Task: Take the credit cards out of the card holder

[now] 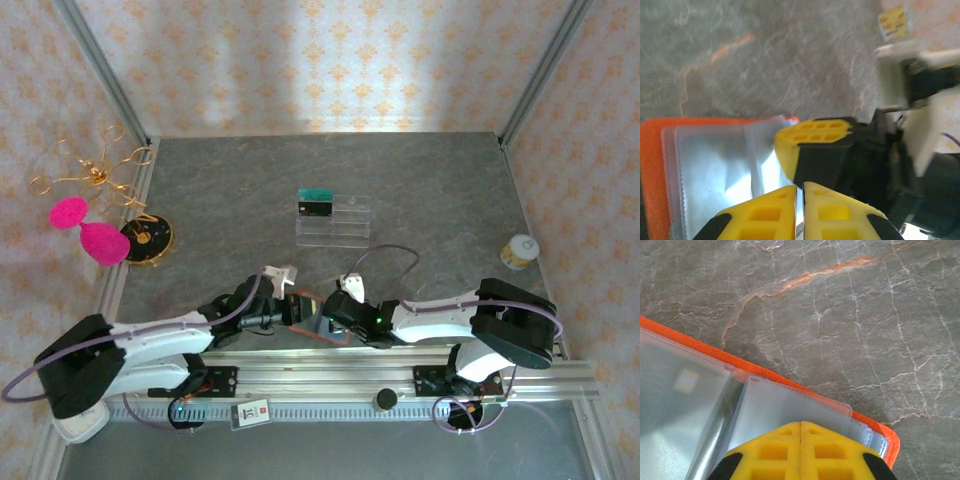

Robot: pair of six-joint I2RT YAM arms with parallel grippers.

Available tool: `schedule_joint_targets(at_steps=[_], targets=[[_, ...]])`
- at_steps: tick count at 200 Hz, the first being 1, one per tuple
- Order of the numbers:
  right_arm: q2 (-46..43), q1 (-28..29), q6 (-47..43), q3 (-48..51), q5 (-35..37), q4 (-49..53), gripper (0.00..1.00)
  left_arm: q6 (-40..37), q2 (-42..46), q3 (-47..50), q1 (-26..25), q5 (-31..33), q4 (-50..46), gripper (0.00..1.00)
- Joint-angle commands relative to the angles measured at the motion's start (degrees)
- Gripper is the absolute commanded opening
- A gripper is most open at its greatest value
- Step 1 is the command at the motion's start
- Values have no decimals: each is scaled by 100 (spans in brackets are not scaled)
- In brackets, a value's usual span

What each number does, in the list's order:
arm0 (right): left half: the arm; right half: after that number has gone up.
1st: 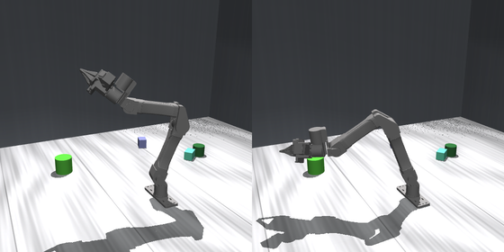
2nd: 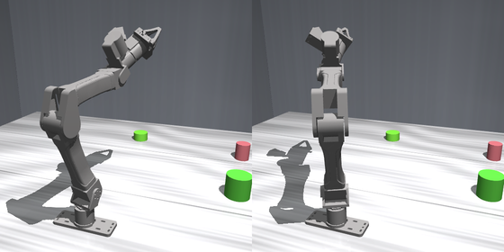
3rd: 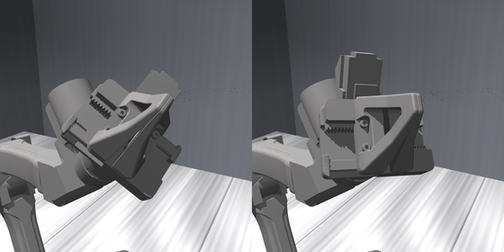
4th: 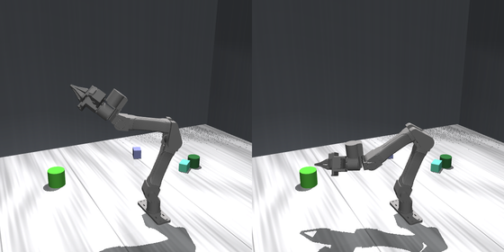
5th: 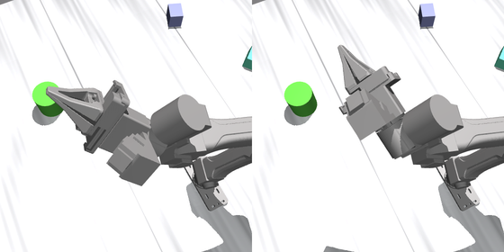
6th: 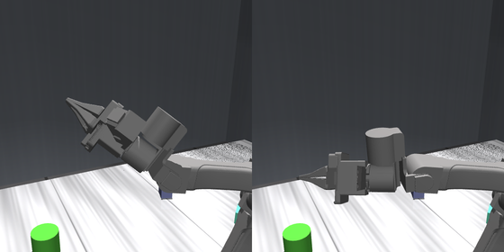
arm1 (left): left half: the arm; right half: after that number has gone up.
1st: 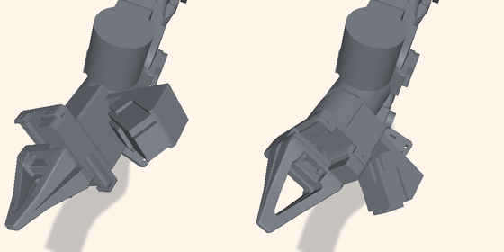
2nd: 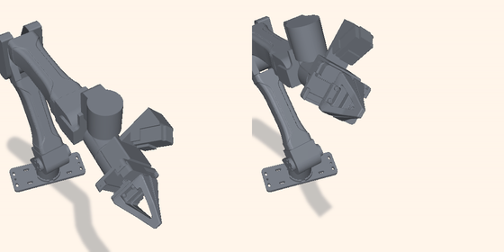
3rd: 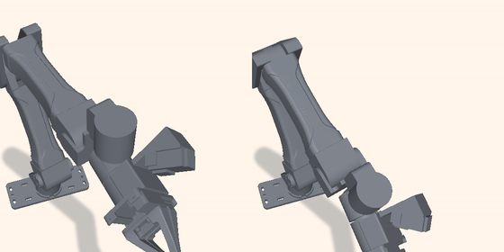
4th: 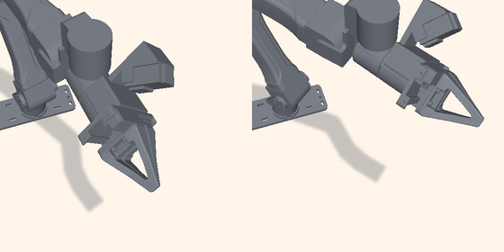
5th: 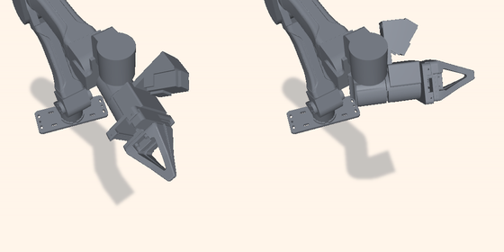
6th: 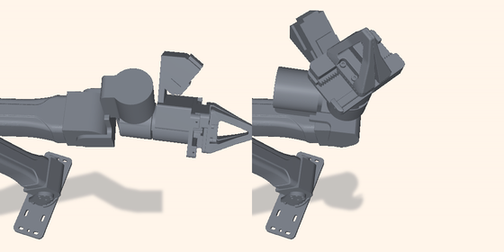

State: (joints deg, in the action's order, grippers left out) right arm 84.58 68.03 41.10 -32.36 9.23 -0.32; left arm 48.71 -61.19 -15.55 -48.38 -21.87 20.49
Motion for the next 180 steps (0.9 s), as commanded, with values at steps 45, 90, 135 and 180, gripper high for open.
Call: schedule_joint_targets(at_steps=[45,90,135,180], targets=[[-425,306,-863,-578,619,792,30,-447,1114,-262,244,1996,-2227,35],[689,817,-1149,-1805,694,1434,34,-297,1689,11,333,2259,-2293,41],[1677,944,-867,-2377,935,1897,36,-344,1912,147,390,2123,-2396,41],[2145,949,-787,-2381,799,2023,26,-352,2074,297,439,1952,-2304,41]])
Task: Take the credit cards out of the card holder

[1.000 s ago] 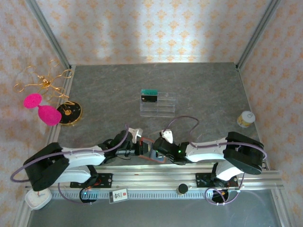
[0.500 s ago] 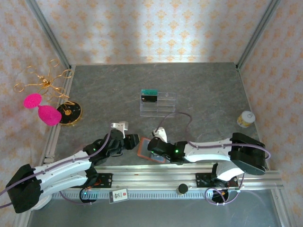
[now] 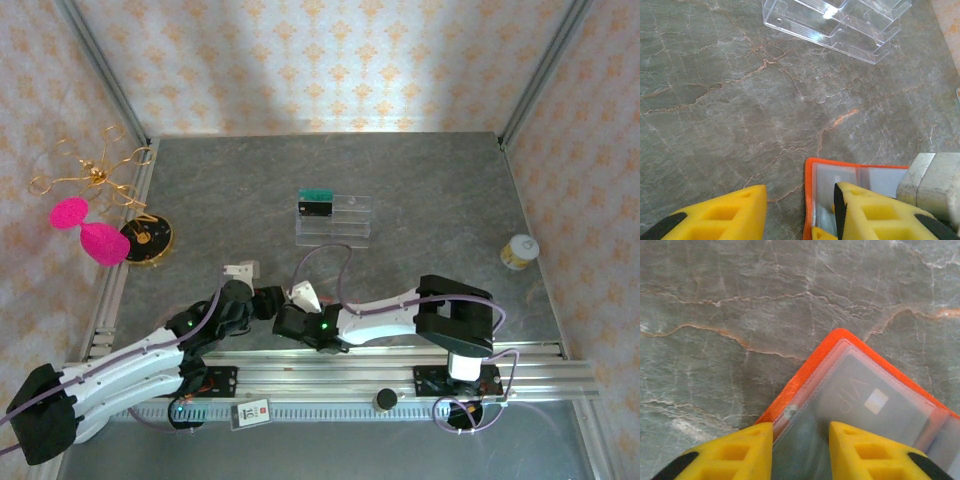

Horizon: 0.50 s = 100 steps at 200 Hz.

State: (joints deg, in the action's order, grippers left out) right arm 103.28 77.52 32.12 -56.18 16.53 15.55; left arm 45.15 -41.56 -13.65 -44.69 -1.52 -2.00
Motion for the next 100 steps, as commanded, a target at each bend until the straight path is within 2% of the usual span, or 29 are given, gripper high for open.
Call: schedule_joint_targets(at_steps=[1,39,67,100], targets=[[277,0,107,6,65,434,26,3,112,108,72,-89,-59,41],[-25,0,123,281,98,6,0,-23,142,228,71,-421,172,41],[-810,-40,-348,879,-247,-1172,0,-15,34,299,74,-873,608,38],[-1365,-320,-496,1450,-1184,-2226,0,137,-342,396,65,-1580,1419,25]])
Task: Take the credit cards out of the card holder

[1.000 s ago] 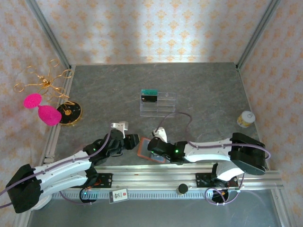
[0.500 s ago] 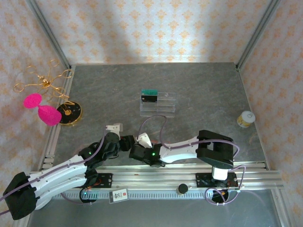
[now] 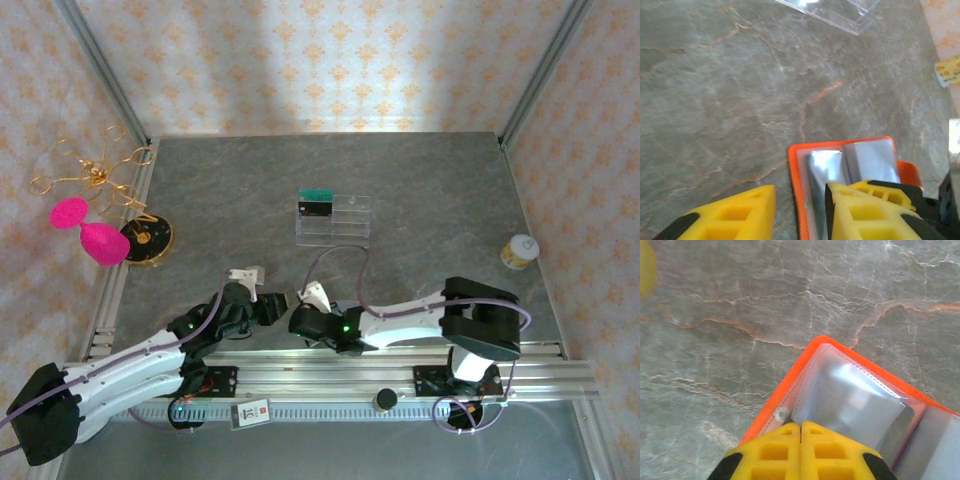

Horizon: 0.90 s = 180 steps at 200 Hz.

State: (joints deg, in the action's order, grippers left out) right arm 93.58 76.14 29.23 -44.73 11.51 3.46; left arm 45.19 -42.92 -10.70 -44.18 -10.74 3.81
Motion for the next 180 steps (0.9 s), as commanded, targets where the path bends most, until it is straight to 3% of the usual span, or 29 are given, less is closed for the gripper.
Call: schedule_joint_targets(at_steps=[1,49,113,174,180], targets=[[-403,-185,-203,315,-697,-1038,0,136,-216,107,6,-675,861,24],[-605,-213,-44,604,-800,-1327,0,386,-818,260,-182,-999,1684,10],[-867,-208,111,856,-754,-1607,0,421,-1778,114,-312,-1086,1636,2],[-999,-205,170,997,-775,-1681,0,429,-2041,15,-338,-1212,1798,4],[-1011,-199,187,972,-711,-1585,5,427,-2053,3,-337,-1215,1807,5]])
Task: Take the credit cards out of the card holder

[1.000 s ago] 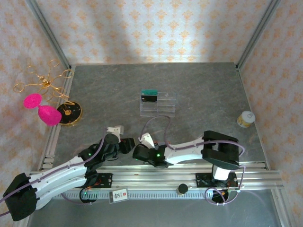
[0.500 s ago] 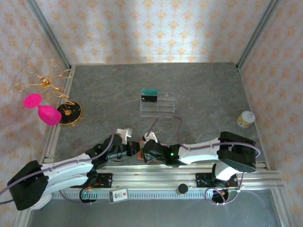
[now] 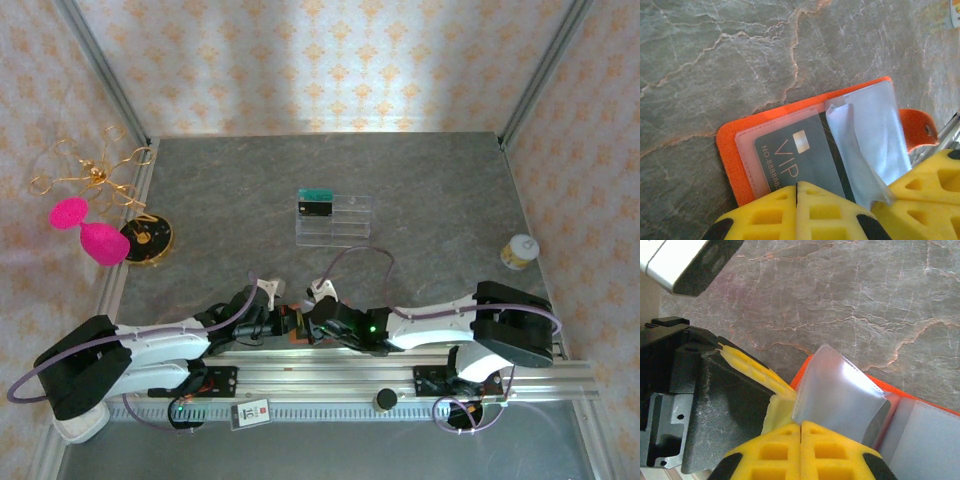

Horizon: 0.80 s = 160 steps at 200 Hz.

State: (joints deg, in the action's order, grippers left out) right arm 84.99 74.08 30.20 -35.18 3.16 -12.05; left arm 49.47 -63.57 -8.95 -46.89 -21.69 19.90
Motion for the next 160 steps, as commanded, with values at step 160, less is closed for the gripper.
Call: schedule_joint_targets(at_steps=[160], targets=[[-2268,-24,1726,626,1908,2190,12,-160,-2309,-1699,-1152,-716,57,0]])
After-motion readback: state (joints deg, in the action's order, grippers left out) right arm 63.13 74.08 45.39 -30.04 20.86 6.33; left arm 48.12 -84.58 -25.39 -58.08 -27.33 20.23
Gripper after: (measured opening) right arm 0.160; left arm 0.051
